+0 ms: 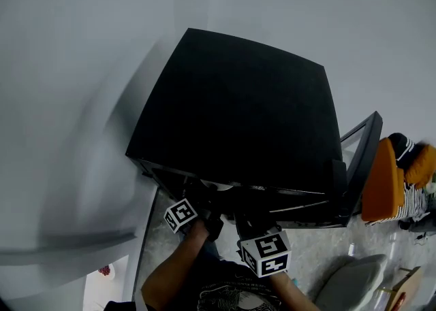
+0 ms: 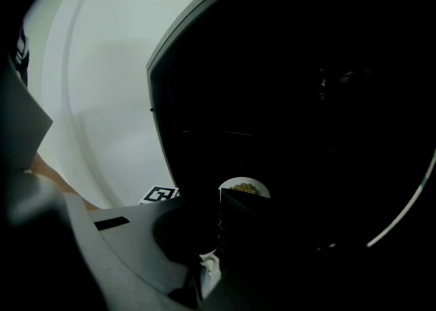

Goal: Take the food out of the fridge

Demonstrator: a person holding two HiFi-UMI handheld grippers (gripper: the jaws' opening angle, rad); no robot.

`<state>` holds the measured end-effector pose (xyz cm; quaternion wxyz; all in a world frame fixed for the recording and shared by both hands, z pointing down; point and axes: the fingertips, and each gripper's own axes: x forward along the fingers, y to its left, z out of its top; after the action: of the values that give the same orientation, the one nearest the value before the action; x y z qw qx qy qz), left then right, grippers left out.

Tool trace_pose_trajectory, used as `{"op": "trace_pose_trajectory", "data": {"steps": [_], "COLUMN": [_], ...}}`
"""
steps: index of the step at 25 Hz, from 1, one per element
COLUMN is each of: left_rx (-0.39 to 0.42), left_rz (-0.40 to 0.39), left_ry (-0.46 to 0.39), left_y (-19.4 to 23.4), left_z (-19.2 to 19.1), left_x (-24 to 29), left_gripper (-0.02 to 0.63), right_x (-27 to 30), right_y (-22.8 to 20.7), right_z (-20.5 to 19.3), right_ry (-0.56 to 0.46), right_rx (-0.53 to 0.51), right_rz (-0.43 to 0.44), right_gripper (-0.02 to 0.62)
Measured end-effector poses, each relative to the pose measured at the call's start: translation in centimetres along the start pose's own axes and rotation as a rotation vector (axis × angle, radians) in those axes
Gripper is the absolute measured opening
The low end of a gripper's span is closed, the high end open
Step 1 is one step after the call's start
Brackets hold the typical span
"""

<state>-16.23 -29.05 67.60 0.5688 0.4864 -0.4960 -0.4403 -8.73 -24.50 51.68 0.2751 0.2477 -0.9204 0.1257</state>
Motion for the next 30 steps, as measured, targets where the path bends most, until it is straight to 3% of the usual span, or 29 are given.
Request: {"op": "trace_pose_trajectory", "data": {"steps": [11, 18, 26, 30], "left_rx": [0.042, 0.027, 0.038, 0.048], "left_rz": [-0.039, -0.182, -0.198, -0.205], "left_ry": [-0.009, -0.038, -0.072, -0.084], "left_y": [-2.1, -6.3, -8.8, -10.1], "left_z": [-1.1, -3.1, -5.2, -6.9], "left_x": [-3.9, -6.9, -10.9, -12.7], "left_gripper": [0.02, 0.02, 0.02, 0.02], "right_x": [-1.9, -4.0, -6.8, -8.8], "right_y": [0.8, 1.8, 2.8, 3.2], "right_z": [-0.7, -0.9, -1.7, -1.5], "right_ry": [-0.042, -0.077, -0.115, -0.142], "right_rx": [0.025, 0.04, 0.035, -0.03], "right_rz": [0.019, 0.03, 0.043, 0.029], "right_gripper": [0.023, 0.023, 0.023, 0.023]}}
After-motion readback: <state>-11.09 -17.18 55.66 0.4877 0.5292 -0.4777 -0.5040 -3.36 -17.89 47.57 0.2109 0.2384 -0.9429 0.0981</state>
